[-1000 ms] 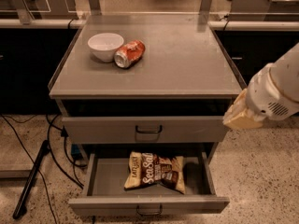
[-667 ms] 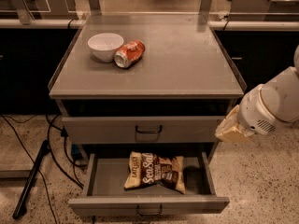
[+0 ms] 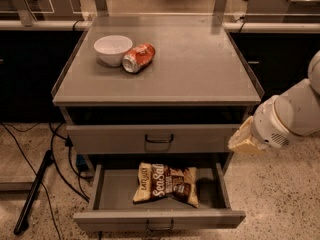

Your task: Pick brown chip bag from middle drawer and place on counter

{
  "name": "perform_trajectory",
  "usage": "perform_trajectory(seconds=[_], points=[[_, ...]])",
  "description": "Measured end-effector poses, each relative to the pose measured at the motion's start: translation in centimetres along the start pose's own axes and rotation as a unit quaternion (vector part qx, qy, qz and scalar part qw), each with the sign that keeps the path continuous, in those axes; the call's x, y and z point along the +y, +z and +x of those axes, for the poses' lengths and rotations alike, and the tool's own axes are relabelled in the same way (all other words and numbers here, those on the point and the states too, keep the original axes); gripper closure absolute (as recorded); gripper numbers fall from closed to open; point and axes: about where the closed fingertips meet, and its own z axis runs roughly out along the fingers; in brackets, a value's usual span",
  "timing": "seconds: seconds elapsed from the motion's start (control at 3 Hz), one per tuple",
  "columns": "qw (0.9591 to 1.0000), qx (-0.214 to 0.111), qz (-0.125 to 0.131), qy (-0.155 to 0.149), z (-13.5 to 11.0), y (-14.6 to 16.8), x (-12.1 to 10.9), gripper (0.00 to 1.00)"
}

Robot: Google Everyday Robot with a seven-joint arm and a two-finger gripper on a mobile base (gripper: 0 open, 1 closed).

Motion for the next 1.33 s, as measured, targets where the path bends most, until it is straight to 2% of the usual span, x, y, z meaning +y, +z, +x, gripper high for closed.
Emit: perform_trajectory(seconds=[0.33,0.67,1.0,1.33], points=[[0.9995,0.0,0.015,-0.027,1.5,4.7,-0.3,1.0],[0.9991,-0.014,0.027,-0.03,2.8,8.6,-1.1,1.0],[0.9984,-0.039,0.033,-0.022,4.5,13.0,-1.9,1.0],[0.9978,-0.061,0.026,-0.004,6.3,17.6,-2.6,1.0]])
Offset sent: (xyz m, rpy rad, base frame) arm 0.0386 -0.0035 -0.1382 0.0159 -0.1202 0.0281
